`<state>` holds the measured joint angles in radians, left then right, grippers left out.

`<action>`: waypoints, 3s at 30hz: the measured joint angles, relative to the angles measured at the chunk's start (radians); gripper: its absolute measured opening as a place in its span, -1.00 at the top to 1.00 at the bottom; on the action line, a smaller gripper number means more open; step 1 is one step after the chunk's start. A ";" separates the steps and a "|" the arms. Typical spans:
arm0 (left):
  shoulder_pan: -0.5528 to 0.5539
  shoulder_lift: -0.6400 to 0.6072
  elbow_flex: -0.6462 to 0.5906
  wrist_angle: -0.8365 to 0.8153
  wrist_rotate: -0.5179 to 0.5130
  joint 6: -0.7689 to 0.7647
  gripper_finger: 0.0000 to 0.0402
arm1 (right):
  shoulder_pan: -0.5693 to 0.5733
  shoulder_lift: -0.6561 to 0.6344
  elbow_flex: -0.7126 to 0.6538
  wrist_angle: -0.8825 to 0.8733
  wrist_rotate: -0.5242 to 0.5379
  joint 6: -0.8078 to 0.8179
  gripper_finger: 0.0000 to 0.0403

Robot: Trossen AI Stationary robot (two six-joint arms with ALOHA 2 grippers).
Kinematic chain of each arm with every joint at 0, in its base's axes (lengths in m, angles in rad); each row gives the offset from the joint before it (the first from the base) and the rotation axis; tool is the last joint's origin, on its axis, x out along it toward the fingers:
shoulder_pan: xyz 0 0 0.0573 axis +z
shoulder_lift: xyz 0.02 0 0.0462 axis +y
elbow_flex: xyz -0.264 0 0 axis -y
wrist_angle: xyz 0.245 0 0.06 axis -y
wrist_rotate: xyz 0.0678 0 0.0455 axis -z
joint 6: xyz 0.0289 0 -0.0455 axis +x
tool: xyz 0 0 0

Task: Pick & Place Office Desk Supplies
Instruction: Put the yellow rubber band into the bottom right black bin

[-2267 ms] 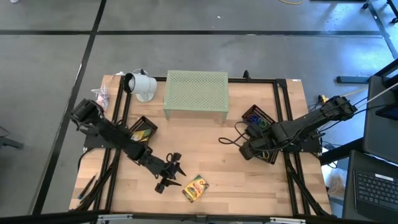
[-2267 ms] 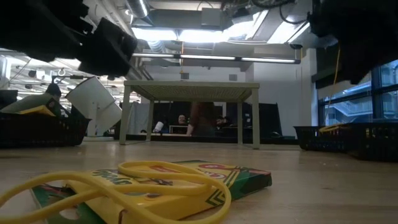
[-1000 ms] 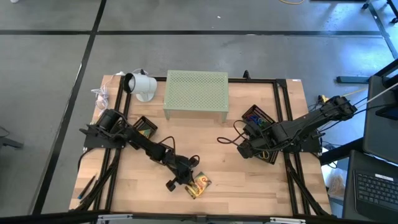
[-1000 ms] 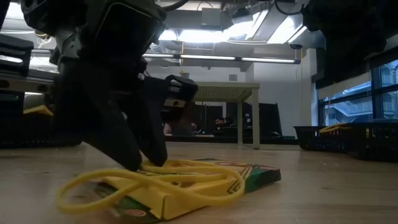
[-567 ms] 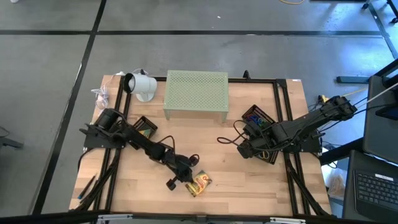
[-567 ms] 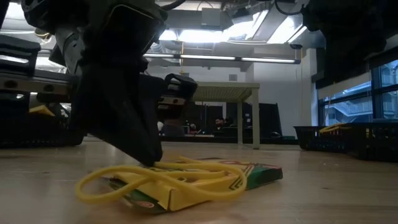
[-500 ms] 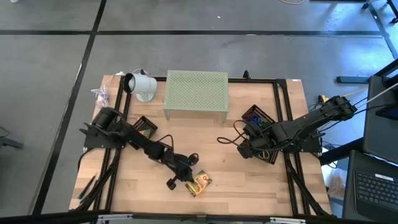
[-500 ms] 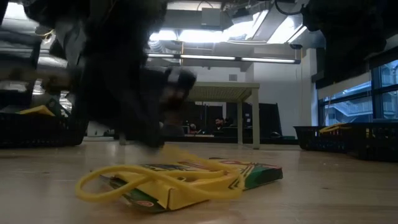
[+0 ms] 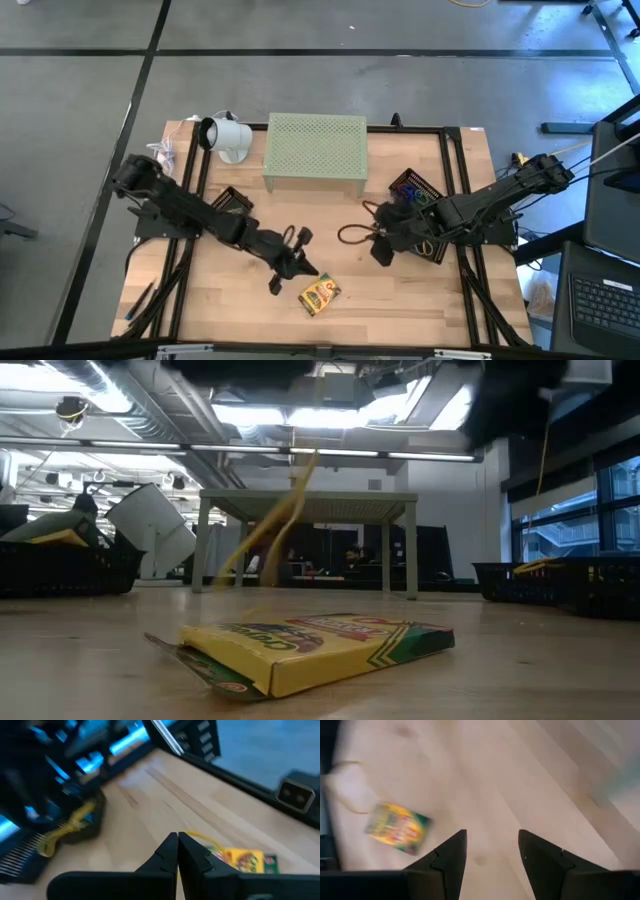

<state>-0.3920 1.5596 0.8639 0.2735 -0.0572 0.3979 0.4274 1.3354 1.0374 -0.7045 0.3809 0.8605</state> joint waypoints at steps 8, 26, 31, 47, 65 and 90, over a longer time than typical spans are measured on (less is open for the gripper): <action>0.001 -0.119 0.000 -0.002 -0.078 0.075 1.00 | 0.000 0.013 0.001 0.438 -0.030 -0.364 0.08; 0.036 -0.139 0.000 0.069 -0.168 0.158 0.99 | -0.016 0.272 0.000 0.839 -0.248 -0.694 -0.31; 0.037 -0.139 0.000 0.093 -0.169 0.174 0.99 | -0.023 0.302 0.000 0.882 -0.251 -0.688 -0.31; 0.036 -0.139 0.001 0.120 -0.302 0.202 1.00 | -0.024 0.301 0.000 0.876 -0.240 -0.686 0.92; 0.006 -0.139 0.001 -0.082 -0.426 -0.217 0.28 | -0.031 0.204 0.000 0.651 -0.137 -0.383 0.99; -0.039 -0.139 0.001 -0.311 -0.423 -0.527 0.29 | 0.016 -0.062 0.000 -0.375 -0.176 0.366 1.00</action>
<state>-0.4305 1.4204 0.8650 -0.0378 -0.4805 -0.1287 0.4438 1.2732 1.0378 -1.0791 0.2046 1.2261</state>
